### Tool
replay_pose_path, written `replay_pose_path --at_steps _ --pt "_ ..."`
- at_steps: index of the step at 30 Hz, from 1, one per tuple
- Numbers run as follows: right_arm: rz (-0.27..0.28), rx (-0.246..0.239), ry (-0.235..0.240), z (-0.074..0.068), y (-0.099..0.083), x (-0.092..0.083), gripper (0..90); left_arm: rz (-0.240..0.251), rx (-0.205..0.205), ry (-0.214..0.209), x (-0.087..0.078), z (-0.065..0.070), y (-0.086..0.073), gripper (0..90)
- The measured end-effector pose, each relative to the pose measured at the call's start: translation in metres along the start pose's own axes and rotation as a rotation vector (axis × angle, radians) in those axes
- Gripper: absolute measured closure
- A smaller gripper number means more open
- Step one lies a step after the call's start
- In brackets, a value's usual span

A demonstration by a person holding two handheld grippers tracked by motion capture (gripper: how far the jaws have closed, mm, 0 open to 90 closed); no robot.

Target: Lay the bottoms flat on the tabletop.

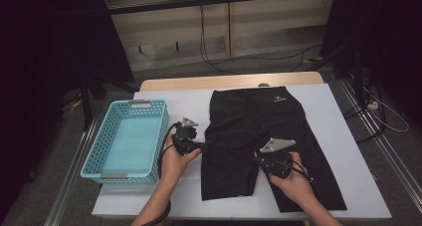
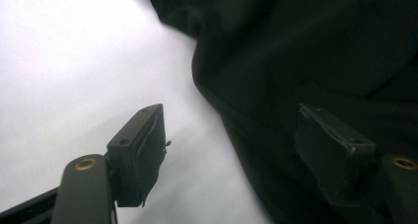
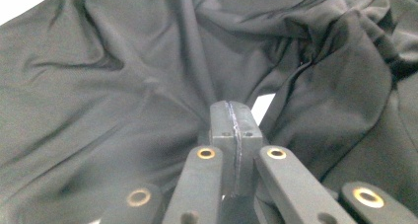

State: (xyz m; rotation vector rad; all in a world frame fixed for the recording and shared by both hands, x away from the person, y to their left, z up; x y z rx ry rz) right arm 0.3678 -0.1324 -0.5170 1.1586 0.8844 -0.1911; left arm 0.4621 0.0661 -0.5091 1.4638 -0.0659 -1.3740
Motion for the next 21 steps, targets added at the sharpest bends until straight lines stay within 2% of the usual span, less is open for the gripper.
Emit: replay_pose_path --at_steps 2,4,6,8,10,13,15,17,21 --pt "0.0 -0.009 -0.014 0.001 0.001 0.001 90.0 -0.004 -0.01 0.003 0.0 0.001 -0.003 31.9" --pt "-0.008 -0.039 -0.049 0.005 0.0 -0.001 90.0 -0.012 -0.002 0.008 -0.001 0.001 -0.004 33.1" --pt "0.002 -0.032 -0.036 0.006 0.0 -0.004 87.8 -0.021 -0.008 -0.006 0.0 0.003 -0.006 35.1" --pt "0.009 -0.033 -0.032 0.006 0.0 -0.008 80.5 -0.026 -0.01 -0.006 0.001 0.005 -0.006 38.2" --pt "0.017 -0.038 -0.033 0.005 -0.001 -0.012 78.4 -0.039 -0.015 -0.016 0.004 0.008 -0.008 43.6" --pt "0.031 -0.049 -0.002 -0.002 0.001 -0.018 72.8 -0.062 0.005 -0.004 0.005 0.009 -0.01 49.9" --pt "0.035 -0.066 0.008 -0.008 0.001 -0.019 69.0 -0.062 -0.004 -0.008 0.004 0.009 -0.01 58.7" --pt "0.032 -0.075 0.018 -0.012 0.001 -0.018 67.1 -0.056 -0.007 0.003 0.005 0.009 -0.011 63.6" --pt "0.03 -0.094 0.04 -0.019 0.0 -0.015 65.3 -0.061 -0.026 -0.038 0.006 0.015 -0.011 80.2"
Point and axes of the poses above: each handheld gripper's, and its own axes: x roughly forward along the jaws, y roughly out of its top, z roughly to its right, the point moved 9 cm from there along x, roughly forward along the jaws, and after that the axes turned 11 degrees about -y, right-handed, at the moved point
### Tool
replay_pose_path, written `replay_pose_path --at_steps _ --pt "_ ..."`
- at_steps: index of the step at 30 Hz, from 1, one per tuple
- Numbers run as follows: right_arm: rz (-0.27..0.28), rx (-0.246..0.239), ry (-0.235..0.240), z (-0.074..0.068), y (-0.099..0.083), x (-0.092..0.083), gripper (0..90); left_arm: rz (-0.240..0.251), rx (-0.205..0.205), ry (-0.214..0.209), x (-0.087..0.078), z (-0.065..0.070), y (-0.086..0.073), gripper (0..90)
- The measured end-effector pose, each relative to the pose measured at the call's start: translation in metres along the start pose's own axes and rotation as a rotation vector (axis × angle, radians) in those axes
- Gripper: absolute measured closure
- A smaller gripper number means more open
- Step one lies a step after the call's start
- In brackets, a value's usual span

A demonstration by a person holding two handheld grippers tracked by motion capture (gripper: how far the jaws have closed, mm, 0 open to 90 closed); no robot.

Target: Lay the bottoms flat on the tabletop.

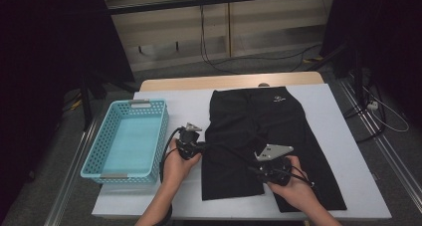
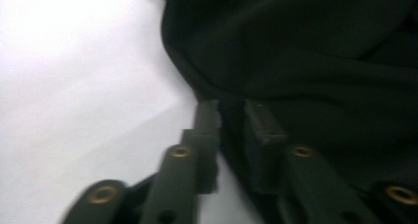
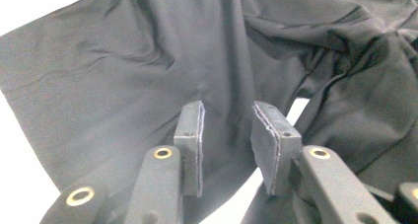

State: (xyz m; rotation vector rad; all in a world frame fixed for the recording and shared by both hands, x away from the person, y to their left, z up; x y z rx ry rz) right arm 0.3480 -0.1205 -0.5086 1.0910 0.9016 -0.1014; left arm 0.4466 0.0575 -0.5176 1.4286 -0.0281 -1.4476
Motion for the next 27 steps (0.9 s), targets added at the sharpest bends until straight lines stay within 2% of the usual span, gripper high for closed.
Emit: replay_pose_path --at_steps 2,4,7,11,14,18,21,22,23,25,26,27 --pt "-0.001 -0.002 0.002 -0.001 0.0 0.001 65.0 0.0 -0.005 -0.012 0.001 0.001 0.001 87.7" --pt "0.0 0.0 0.007 -0.001 0.0 0.001 64.8 -0.002 -0.018 -0.024 0.0 0.001 0.002 88.3" --pt "0.01 0.001 0.018 -0.003 0.001 0.0 64.5 0.039 -0.04 -0.022 -0.005 -0.004 0.009 88.8" --pt "0.019 0.0 0.034 -0.007 0.004 -0.001 62.8 0.11 -0.035 0.007 -0.014 -0.014 0.019 88.8" --pt "0.012 -0.009 0.044 -0.012 0.003 0.0 62.1 0.095 -0.027 -0.006 -0.011 -0.013 0.017 88.3" --pt "0.009 -0.025 0.051 -0.016 0.003 0.001 61.7 0.102 -0.018 0.01 -0.009 -0.015 0.017 88.4" --pt "-0.007 -0.048 0.021 -0.013 0.0 0.002 62.1 0.104 -0.005 0.026 -0.01 -0.018 0.018 88.5" --pt "-0.021 -0.057 0.006 -0.01 -0.003 0.004 62.2 0.119 -0.007 0.036 -0.01 -0.018 0.019 88.6" --pt "-0.028 -0.055 -0.005 -0.008 -0.004 0.005 61.8 0.121 -0.008 0.035 -0.01 -0.02 0.019 88.5" --pt "-0.028 -0.026 0.01 -0.006 -0.005 0.005 61.3 0.113 -0.016 0.04 -0.008 -0.022 0.018 88.2" --pt "-0.019 -0.024 0.01 -0.005 -0.004 0.005 60.2 0.107 -0.02 0.033 -0.007 -0.022 0.017 86.8" --pt "-0.01 -0.028 0.006 -0.005 -0.002 0.004 58.6 0.107 -0.02 0.046 -0.005 -0.023 0.016 83.4"
Point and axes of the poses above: each handheld gripper's, and its own axes: x roughly forward along the jaws, y roughly out of its top, z roughly to its right, the point moved 9 cm from there along x, roughly forward along the jaws, and after that the axes turned 11 degrees about -y, right-handed, at the moved point
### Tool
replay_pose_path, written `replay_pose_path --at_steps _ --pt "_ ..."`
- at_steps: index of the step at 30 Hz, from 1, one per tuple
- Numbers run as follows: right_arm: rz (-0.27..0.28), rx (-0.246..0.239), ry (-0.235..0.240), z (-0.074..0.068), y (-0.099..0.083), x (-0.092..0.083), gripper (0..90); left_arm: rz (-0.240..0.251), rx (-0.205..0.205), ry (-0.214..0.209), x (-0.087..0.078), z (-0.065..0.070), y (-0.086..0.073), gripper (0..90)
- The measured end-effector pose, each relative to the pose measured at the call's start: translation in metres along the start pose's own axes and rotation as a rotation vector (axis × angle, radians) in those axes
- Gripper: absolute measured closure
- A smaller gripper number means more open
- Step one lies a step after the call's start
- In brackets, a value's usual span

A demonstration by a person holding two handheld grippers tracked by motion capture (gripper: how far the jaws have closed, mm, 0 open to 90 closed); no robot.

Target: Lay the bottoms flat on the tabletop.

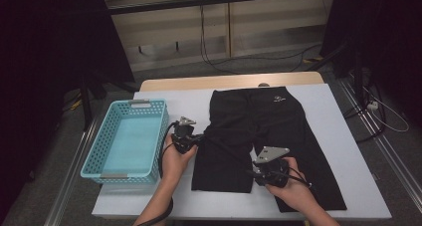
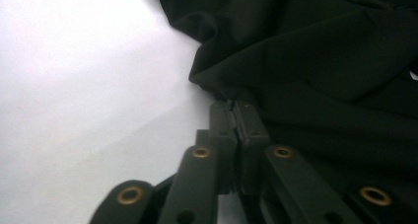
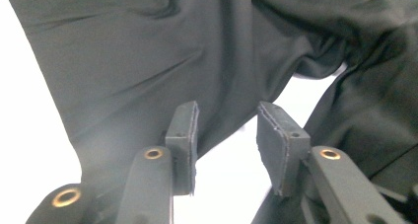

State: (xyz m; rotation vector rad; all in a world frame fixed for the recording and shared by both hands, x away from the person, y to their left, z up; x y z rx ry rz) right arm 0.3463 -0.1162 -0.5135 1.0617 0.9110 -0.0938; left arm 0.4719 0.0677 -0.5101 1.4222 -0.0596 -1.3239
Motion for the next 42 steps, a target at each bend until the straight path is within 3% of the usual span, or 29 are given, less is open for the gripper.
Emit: replay_pose_path --at_steps 2,7,9,12,15,17,21,29,33,34,38,42 --pt "0.023 0.004 0.023 -0.005 0.005 -0.002 55.3 -0.006 0.016 -0.003 0.0 0.0 -0.001 71.8" --pt "0.03 -0.034 0.086 -0.026 0.009 -0.001 53.3 -0.027 -0.005 -0.035 -0.003 0.006 -0.002 44.6" --pt "0.005 -0.029 0.059 -0.025 0.007 0.0 53.8 -0.03 0.001 -0.024 -0.005 0.005 -0.002 36.0" --pt "-0.005 -0.034 0.056 -0.021 0.003 0.002 60.7 -0.024 -0.006 -0.009 -0.009 0.004 -0.003 28.0" --pt "-0.004 -0.03 0.046 -0.011 -0.001 0.003 65.7 -0.024 -0.004 -0.004 -0.011 0.004 -0.002 25.9" --pt "-0.017 -0.035 0.021 -0.003 -0.003 0.002 63.2 -0.033 0.001 -0.012 -0.012 0.004 -0.002 24.8" --pt "-0.005 -0.025 0.035 -0.005 -0.002 0.001 54.9 -0.036 0.017 -0.005 -0.012 0.004 -0.001 22.2" --pt "0.063 -0.052 0.111 -0.037 0.016 0.001 43.6 -0.025 0.026 -0.004 -0.017 0.004 0.003 17.8" --pt "0.073 -0.058 0.153 -0.053 0.022 0.002 49.0 -0.022 0.026 0.001 -0.02 0.003 0.003 17.1" --pt "0.072 -0.07 0.174 -0.058 0.023 0.002 53.3 -0.019 0.025 0.001 -0.02 0.004 0.003 17.0" --pt "0.066 -0.126 0.229 -0.078 0.023 0.005 56.3 -0.014 0.017 0.002 -0.022 0.004 0.003 16.7" --pt "0.063 -0.139 0.235 -0.086 0.024 0.012 55.2 -0.02 0.024 0.003 -0.023 0.004 0.002 16.5"
Point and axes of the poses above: each handheld gripper's, and its own axes: x roughly forward along the jaws, y roughly out of its top, z roughly to its right, the point moved 9 cm from there along x, roughly forward along the jaws, and after that the axes turned 11 degrees about -y, right-handed, at the moved point
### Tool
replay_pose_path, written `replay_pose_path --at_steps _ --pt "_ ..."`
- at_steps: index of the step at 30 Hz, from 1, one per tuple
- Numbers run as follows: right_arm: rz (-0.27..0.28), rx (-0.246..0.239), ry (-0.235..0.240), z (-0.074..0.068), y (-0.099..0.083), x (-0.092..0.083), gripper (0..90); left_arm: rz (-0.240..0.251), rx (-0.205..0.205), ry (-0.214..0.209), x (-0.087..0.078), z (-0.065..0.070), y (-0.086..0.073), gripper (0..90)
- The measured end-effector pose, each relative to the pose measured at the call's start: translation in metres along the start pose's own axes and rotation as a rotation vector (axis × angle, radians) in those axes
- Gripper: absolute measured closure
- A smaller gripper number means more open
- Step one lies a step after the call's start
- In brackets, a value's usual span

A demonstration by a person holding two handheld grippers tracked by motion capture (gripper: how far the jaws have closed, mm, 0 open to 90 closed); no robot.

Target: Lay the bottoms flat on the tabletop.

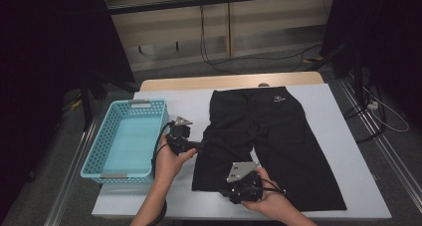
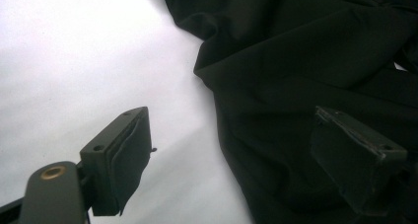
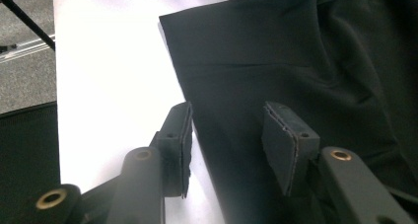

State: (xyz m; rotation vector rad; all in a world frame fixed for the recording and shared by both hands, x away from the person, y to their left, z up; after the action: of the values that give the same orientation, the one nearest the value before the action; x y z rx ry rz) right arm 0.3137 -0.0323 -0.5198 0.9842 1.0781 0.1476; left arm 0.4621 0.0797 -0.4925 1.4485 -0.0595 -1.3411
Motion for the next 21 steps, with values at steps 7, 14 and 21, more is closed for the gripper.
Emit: replay_pose_path --at_steps 7,14,21 --pt "0.013 0.012 -0.009 0.004 0.001 0.002 71.6 0.013 -0.006 0.01 0.0 -0.001 0.001 16.1" --pt "0.003 0.039 -0.014 0.011 0.002 0.004 89.2 0.013 0.0 0.012 -0.001 -0.002 0.001 16.1" --pt "-0.026 0.042 0.041 0.005 -0.004 -0.006 89.7 0.023 -0.01 0.012 -0.001 -0.002 0.002 16.2"
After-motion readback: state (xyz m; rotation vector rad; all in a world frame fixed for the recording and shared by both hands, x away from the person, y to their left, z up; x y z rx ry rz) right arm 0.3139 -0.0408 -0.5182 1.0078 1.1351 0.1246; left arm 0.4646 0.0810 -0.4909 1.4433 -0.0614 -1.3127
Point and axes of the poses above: each handheld gripper's, and its own axes: x roughly forward along the jaws, y roughly out of its top, z roughly to its right, the point moved 9 cm from there along x, roughly forward along the jaws, and after that the axes turned 11 degrees about -y, right-handed, at the moved point
